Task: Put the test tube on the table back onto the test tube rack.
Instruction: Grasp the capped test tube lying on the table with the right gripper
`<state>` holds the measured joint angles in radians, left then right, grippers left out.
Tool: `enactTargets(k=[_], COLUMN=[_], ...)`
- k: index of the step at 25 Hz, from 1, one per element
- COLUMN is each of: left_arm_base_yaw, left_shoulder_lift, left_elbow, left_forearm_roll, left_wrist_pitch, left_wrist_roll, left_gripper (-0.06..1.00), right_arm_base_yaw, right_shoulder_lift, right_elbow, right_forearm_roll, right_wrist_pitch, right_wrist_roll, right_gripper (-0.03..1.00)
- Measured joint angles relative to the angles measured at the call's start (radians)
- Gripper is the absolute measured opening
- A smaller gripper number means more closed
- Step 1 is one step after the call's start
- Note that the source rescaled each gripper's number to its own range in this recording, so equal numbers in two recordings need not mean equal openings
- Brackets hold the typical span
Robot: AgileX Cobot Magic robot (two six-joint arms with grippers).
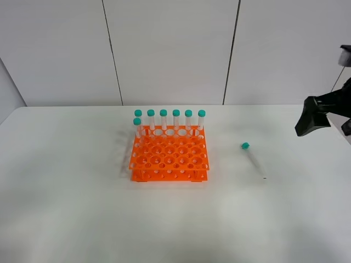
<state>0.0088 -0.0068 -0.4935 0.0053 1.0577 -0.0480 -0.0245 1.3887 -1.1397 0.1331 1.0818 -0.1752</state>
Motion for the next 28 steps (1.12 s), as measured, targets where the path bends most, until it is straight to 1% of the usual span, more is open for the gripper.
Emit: enactTargets(k=[3,7,12,15,17,19,22,28], left_arm_base_yaw=[0.000,0.000,0.000,0.000,0.000,0.000,0.000,0.000], left_shoulder_lift=[0.000,0.000,0.000,0.000,0.000,0.000,0.000,0.000], left_elbow=[0.000,0.000,0.000,0.000,0.000,0.000,0.000,0.000], left_forearm_roll=[0.000,0.000,0.000,0.000,0.000,0.000,0.000,0.000], left_wrist_pitch=[0.000,0.000,0.000,0.000,0.000,0.000,0.000,0.000], left_wrist_roll=[0.000,0.000,0.000,0.000,0.000,0.000,0.000,0.000], left_gripper=[0.85,0.85,0.85,0.85,0.85,0.85,0.85,0.85], right_arm_base_yaw=[0.000,0.006,0.096,0.138,0.144,0.145,0.145,0.141], right_shoulder_lift=[0.122,0.215,0.249,0.268,0.290,0.317,0.373,0.510], right_elbow=[-0.060,-0.124,-0.136,-0.136,-0.136,-0.136,-0.137,-0.164], right_forearm_roll=[0.000,-0.004,-0.051,-0.057,-0.058,-0.080,-0.101,-0.102], right_wrist_pitch=[0.008,-0.008,-0.050,-0.066,-0.074,-0.089,-0.139,-0.178], right_wrist_roll=[-0.023,-0.030,-0.030,-0.030,-0.025,-0.017,-0.006,0.006], right_gripper=[1.00,1.00,1.00,1.00,1.00,1.00,1.00,1.00])
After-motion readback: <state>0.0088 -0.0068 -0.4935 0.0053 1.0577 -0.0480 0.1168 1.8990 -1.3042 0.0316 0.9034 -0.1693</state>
